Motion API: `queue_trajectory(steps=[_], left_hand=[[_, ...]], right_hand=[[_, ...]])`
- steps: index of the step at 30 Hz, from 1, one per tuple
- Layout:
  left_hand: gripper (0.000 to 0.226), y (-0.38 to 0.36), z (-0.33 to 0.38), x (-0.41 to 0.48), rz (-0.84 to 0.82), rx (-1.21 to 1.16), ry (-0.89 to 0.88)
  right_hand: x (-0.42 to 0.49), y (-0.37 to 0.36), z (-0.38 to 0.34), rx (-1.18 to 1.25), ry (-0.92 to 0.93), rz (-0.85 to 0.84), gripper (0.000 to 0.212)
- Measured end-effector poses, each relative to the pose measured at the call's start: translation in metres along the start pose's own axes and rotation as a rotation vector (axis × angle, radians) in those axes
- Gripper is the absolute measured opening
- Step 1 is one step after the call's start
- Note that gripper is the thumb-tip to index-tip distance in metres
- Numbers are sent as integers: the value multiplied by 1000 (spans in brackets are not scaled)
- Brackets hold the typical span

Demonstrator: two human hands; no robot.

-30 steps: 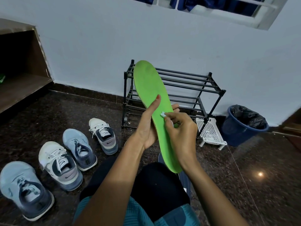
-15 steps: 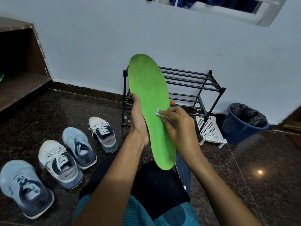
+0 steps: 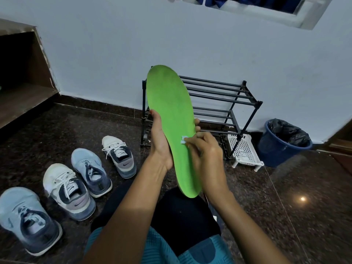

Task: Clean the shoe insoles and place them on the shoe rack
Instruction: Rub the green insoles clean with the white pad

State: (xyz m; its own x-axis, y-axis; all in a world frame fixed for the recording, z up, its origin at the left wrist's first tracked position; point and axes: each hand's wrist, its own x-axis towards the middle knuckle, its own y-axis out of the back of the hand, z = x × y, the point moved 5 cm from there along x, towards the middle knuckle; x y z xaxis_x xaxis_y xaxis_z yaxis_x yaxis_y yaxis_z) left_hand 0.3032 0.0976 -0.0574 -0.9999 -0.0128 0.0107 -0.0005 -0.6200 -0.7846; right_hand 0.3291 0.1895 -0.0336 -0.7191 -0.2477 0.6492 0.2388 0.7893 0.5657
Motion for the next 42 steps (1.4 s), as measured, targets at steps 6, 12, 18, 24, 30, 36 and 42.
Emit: queue_trajectory(steps=[6,12,18,24,30,36,42], left_hand=[[97,5,3,0,61,-32,-49],[96,3,4,-1,53,-29,-28],[96,3,1,-2,68,-1,-12],[95,4,6,0,46,-68,-70],[94,1,2,-1,41,-4,-23],[93,3,2,0,62,32,-51],[93,1,9,1,30,-71,-103]], right_hand=[[-10,-5,-4,105,-24,-17,19],[-11,-3,-5,88,-16,-33,18],[6,-2,-1,1,-33,14,17],[-17,-4,-12,153,-2,-13,18],[1,-2,-5,38,-12,24,17],[11,-6,-3,-19,-26,40,17],[-6,-7,-14,137,-28,-49,18]])
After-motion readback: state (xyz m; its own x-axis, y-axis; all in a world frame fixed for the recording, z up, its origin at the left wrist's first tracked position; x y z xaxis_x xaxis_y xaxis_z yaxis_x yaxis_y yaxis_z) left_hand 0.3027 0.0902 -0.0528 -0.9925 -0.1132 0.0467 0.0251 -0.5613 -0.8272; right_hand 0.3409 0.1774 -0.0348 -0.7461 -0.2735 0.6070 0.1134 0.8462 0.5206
